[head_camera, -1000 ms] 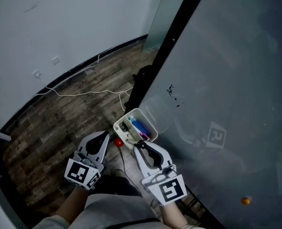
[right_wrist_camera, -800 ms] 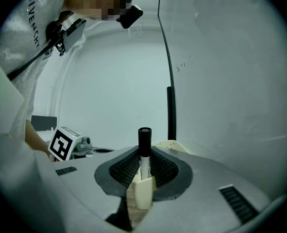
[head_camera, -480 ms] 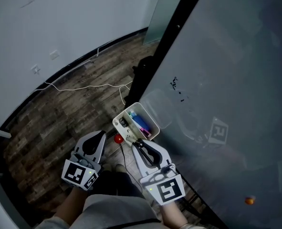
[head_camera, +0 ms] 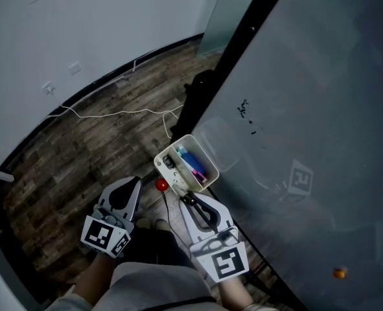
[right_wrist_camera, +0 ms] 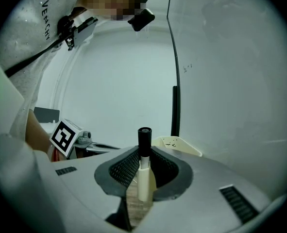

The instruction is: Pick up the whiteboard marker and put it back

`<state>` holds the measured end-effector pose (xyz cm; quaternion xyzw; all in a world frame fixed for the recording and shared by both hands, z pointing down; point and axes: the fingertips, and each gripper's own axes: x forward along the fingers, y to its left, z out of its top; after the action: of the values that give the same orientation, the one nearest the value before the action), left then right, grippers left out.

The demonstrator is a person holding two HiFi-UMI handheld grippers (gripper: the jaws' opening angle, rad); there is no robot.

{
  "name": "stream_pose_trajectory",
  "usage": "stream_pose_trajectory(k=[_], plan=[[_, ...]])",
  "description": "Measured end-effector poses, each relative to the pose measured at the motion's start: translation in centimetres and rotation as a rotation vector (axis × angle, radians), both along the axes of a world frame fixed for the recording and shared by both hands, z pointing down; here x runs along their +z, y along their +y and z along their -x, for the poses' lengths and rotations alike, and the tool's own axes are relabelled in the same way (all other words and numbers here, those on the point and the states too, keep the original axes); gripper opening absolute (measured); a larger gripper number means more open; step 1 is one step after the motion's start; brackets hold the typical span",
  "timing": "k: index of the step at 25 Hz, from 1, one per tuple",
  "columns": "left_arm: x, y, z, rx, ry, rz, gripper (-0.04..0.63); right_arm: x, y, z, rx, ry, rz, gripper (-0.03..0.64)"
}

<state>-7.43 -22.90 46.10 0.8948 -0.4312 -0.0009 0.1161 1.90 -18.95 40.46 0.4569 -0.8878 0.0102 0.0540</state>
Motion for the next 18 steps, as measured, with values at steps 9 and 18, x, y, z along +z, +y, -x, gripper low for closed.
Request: stream_pose_trajectory(k=[9, 18], plan=[[0.1, 0.3, -0.3, 0.001, 0.000, 0.006, 0.015, 0.5, 0.7, -0.5, -0.007, 0.004, 0.006, 0.077], [-0.1, 0.6, -0.5, 0.003, 0.007, 0.004, 0.015, 0.6, 1.2, -1.0, 0.006, -0.004, 0.014, 0.077]])
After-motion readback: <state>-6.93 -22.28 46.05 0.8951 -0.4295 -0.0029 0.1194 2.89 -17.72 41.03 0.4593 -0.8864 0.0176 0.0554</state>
